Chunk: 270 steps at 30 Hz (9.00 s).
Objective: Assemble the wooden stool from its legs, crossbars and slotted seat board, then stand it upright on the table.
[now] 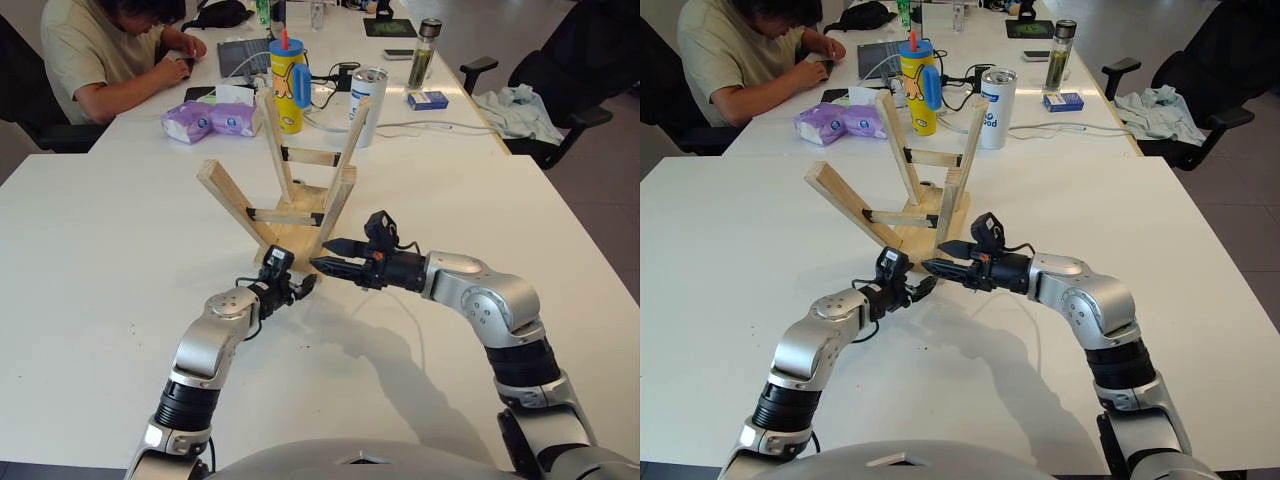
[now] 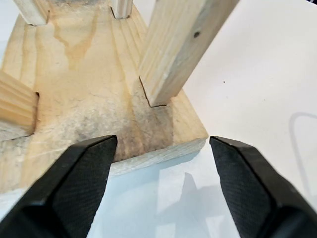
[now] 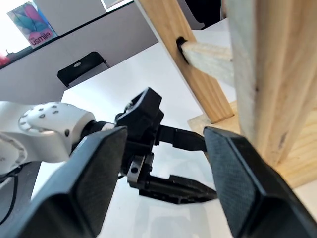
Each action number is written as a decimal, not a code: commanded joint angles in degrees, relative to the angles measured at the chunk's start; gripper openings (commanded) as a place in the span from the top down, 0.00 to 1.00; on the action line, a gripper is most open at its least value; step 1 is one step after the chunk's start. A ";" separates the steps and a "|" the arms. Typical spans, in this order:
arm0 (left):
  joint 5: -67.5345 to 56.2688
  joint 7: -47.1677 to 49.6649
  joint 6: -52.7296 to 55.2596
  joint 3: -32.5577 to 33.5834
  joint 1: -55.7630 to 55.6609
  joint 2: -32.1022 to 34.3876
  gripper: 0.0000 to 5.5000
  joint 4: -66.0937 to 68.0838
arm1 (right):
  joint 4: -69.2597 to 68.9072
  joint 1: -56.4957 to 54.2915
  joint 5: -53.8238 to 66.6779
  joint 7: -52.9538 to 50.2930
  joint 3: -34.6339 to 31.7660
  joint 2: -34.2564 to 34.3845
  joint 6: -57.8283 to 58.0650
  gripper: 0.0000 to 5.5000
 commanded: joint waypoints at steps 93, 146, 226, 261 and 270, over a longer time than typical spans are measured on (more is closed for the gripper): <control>15.26 22.52 -21.10 14.97 8.76 2.94 0.36 3.99 | -7.03 15.70 -22.98 -5.02 6.28 12.29 -10.66 0.48; -18.88 -3.65 30.41 20.85 -15.14 -9.28 0.36 -25.64 | 3.17 -6.31 -13.56 -5.08 -10.49 10.20 -1.93 0.48; -76.79 10.59 2.67 38.67 -48.39 19.88 0.76 31.74 | 38.39 -1.58 -31.43 -17.63 -9.99 5.06 -11.34 0.48; -57.17 -8.00 -23.89 62.53 -35.60 24.37 0.22 77.36 | 40.46 -6.90 -31.93 -16.27 -5.64 5.64 -8.45 0.48; -55.46 -9.83 -15.75 50.97 -5.65 6.85 0.22 31.49 | 39.80 -5.72 -31.72 -16.92 -7.93 4.35 -10.45 0.48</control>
